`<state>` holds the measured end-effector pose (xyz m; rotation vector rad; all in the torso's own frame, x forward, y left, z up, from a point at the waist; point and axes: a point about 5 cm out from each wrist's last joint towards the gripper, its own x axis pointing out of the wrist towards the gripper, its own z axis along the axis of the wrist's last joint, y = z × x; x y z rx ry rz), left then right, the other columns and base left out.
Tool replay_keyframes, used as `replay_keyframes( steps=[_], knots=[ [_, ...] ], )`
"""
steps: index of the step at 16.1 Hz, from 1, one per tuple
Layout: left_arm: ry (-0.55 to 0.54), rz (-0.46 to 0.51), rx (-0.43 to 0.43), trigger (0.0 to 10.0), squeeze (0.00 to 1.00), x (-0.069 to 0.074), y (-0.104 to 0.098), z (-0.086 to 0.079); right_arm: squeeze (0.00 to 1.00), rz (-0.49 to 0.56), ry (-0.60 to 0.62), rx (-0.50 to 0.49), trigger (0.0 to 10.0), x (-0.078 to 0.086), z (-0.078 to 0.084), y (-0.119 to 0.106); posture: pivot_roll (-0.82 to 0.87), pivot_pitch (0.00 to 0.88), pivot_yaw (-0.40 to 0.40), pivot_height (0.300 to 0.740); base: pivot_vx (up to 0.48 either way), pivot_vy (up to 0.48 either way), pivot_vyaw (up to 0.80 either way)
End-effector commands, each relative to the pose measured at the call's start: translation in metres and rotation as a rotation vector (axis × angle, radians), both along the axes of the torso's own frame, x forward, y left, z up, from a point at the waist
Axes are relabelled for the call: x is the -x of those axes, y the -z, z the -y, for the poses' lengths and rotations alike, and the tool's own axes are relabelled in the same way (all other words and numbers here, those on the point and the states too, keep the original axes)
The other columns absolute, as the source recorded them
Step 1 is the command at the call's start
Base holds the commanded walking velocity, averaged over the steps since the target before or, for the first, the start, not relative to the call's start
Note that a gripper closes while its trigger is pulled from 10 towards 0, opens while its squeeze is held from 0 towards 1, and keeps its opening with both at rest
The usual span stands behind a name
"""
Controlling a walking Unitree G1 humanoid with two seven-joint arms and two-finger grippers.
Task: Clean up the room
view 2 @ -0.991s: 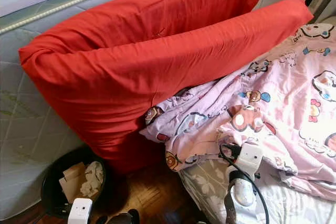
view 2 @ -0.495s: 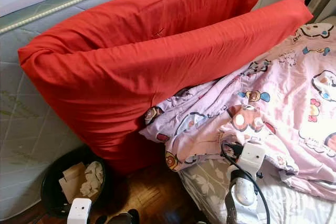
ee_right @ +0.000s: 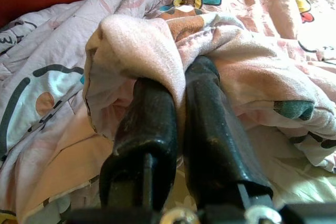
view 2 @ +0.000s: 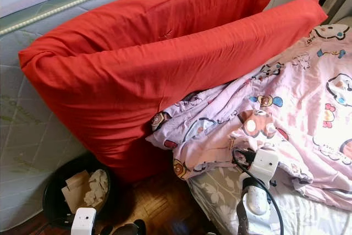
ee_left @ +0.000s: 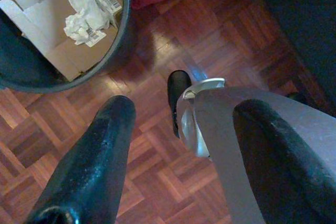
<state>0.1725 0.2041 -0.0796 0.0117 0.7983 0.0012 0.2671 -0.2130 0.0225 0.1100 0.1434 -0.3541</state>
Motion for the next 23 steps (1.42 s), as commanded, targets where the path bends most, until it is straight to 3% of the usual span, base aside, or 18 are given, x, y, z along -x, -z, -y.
replay_keyframes(
  steps=[1, 23],
  knots=[
    [-0.023, -0.048, 0.003, 10.0, 0.0, 0.015, 0.007, -0.002, 0.0, -0.021, 0.013, 0.003, 10.0, 0.004, 0.003, 0.005, 0.07, 0.226, 0.043, 0.74, 0.0, 0.0, 0.0],
    [-0.052, -0.031, 0.021, 10.0, 0.0, 0.015, 0.007, 0.002, 0.0, 0.028, 0.013, 0.026, 10.0, -0.002, 0.003, -0.006, 0.08, 0.246, 0.036, 0.74, -0.247, 0.0, 0.0]
  ],
)
